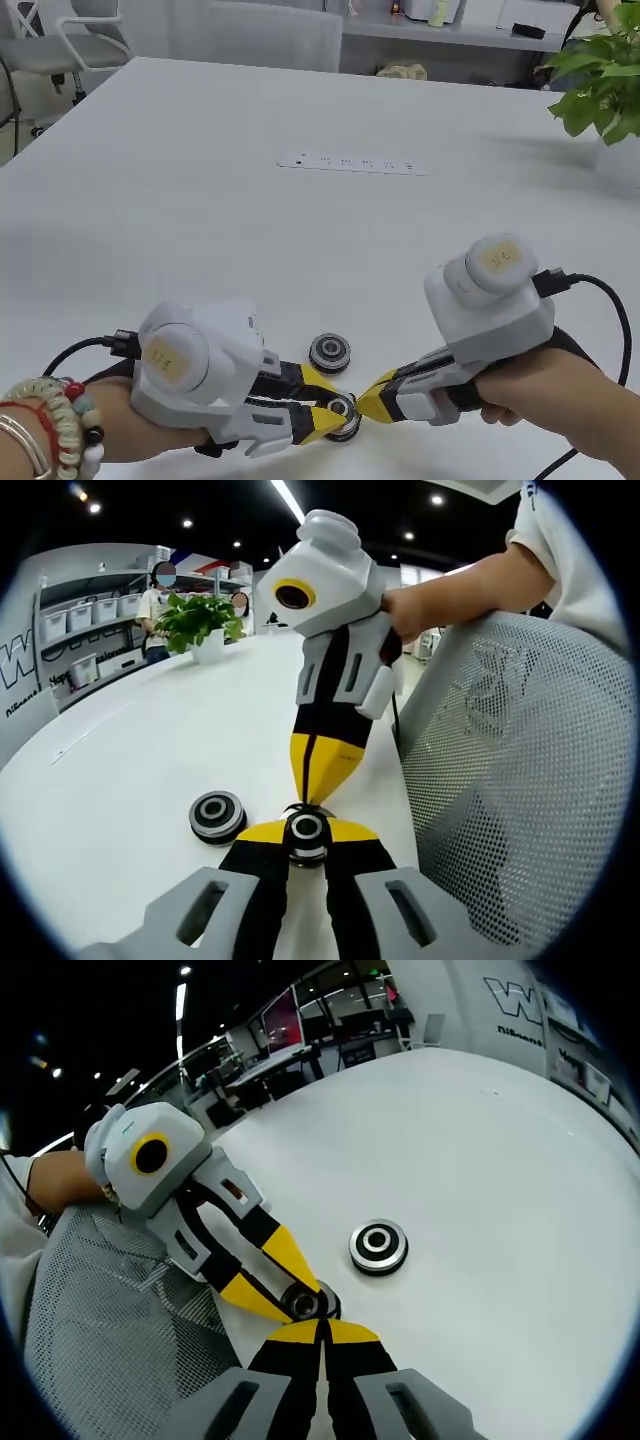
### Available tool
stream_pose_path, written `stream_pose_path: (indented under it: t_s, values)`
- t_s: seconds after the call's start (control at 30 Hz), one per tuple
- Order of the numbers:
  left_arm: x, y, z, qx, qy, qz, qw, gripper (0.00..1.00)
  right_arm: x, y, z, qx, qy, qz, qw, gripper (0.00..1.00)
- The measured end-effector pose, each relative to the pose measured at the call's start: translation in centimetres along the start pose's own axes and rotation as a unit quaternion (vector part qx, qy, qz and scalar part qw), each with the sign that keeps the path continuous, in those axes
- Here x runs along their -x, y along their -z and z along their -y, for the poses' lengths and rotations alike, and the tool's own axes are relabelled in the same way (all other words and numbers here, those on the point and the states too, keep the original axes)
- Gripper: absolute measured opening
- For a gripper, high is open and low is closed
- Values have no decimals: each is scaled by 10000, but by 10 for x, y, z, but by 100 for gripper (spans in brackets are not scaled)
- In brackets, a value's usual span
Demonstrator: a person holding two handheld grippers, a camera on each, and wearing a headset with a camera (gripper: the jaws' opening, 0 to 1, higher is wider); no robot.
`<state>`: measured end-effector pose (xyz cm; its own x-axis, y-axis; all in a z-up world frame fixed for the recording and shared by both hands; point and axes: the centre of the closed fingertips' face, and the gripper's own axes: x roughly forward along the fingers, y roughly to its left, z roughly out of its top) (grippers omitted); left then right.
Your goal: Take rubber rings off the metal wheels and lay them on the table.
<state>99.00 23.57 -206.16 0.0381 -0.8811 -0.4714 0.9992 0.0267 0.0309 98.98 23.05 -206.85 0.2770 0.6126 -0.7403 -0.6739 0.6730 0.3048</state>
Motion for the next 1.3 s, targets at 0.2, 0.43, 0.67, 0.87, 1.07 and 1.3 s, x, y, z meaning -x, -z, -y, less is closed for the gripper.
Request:
stream_pose_path:
  t_s: [0.2,0.43,0.67,0.87,1.07,1.3]
  values:
    - [0,0,0,2,3,7,10000,8,-1,0,-1,220,75,-52,9997,0]
    - [-1,0,-2,-4,-39,3,10000,8,-1,-1,1,701,259,-114,9971,0]
    - [-1,0,-3,30,-71,0,10000,8,-2,-2,3,863,346,-122,9956,0]
    - [0,0,-4,57,-80,10,10000,8,-2,-2,3,1045,395,-151,9936,0]
    - [-1,0,-4,47,-79,2,10000,8,-2,-2,3,940,398,-164,9946,0]
    - [-1,0,-3,38,-74,-1,10000,8,-2,-3,2,850,370,-151,9956,0]
